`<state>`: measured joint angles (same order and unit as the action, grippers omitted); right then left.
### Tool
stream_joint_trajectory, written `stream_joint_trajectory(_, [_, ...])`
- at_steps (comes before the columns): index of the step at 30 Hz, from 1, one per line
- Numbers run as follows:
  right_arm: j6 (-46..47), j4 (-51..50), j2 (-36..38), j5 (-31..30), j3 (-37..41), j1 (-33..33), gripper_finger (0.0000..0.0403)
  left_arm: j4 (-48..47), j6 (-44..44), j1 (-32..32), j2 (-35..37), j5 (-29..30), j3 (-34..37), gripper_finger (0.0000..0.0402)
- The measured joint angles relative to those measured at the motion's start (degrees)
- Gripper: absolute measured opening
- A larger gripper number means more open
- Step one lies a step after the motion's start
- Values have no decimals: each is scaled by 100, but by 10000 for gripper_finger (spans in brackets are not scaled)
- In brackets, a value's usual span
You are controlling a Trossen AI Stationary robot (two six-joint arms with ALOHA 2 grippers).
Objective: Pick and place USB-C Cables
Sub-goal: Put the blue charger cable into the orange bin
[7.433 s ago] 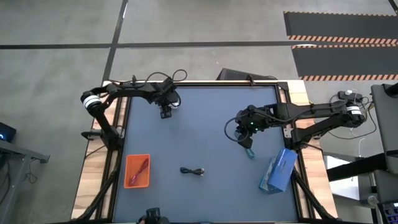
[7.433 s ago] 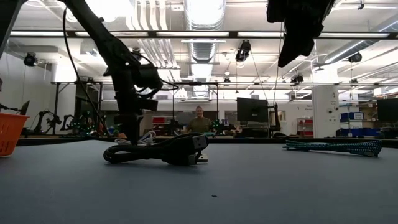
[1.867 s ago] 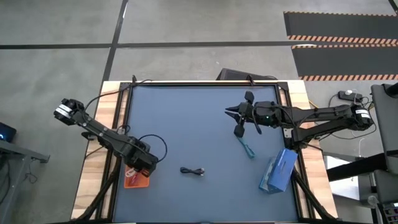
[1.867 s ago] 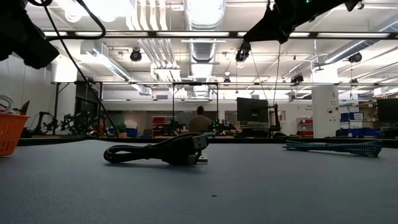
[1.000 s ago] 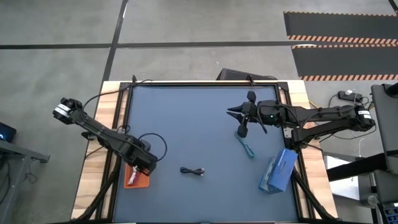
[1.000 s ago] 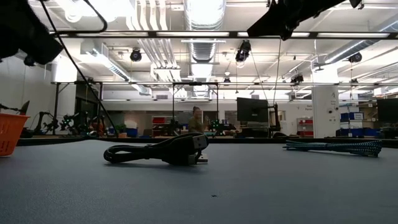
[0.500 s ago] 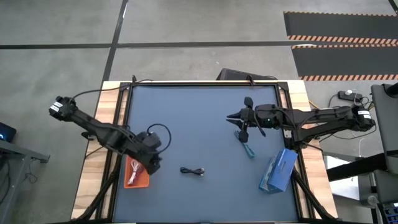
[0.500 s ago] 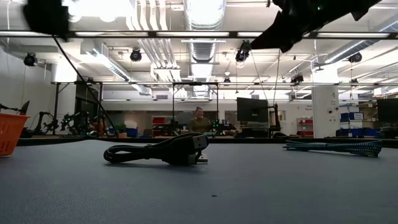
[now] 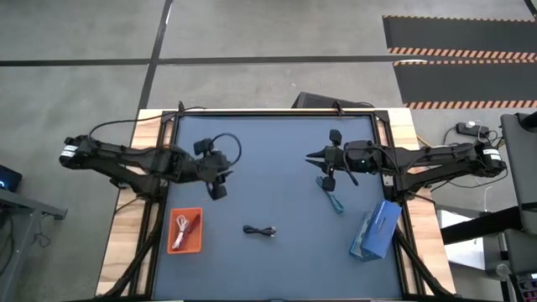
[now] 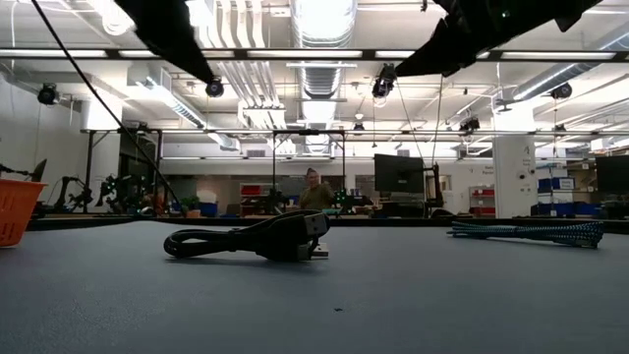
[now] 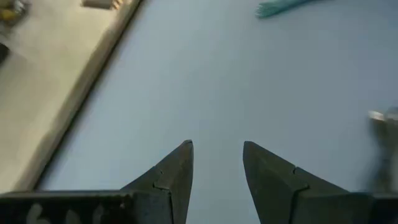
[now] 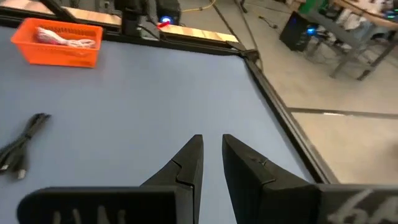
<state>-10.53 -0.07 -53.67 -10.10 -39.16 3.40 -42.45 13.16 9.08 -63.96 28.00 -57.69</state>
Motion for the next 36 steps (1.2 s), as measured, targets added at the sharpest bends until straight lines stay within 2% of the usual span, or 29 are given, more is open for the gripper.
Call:
stream_joint_trajectory(3, [243, 59, 0, -447, -69, 0, 52, 274, -820, -315, 0, -163, 22, 125])
stream_joint_trajectory(5, [544, -46, -2, -515, -269, 2, 52, 550, -1448, -471, 0, -219, 60, 125])
stream_joint_trajectory(9, [983, 16, -45, 98, -676, -74, 52, 1567, -2410, -626, 49, -290, 256, 125])
stream_joint_trajectory(12, [1264, 161, -195, 598, -821, -148, 52, 2561, -2988, -647, 103, -567, 647, 125])
stream_joint_trajectory(15, [1653, 17, -406, 704, -881, -256, 52, 4000, -3483, -651, 102, -693, 1077, 125])
stream_joint_trajectory(18, [2272, -377, -613, 712, -975, -305, 52, 5153, -3606, -651, 85, -694, 1426, 125])
stream_joint_trajectory(21, [2843, -1175, -860, 712, -1181, -317, 52, 5900, -3402, -649, 81, -694, 1763, 125])
stream_joint_trajectory(24, [3571, -2580, -1186, 709, -1716, -279, 52, 6316, -2998, -651, 83, -680, 1999, 125])
stream_joint_trajectory(27, [4404, -4242, -1602, 691, -2434, -139, 52, 6436, -2801, -649, 121, -668, 2140, 125])
stream_joint_trajectory(30, [4727, -5662, -2082, 750, -3028, -59, 52, 6410, -2624, -649, 136, -666, 2153, 125])
stream_joint_trajectory(33, [4811, -6409, -2432, 1028, -3309, -51, 52, 6425, -2550, -649, 136, -666, 2140, 125])
stream_joint_trajectory(36, [4763, -6539, -2678, 1311, -3340, -33, 52, 6446, -2543, -649, 138, -664, 2140, 125])
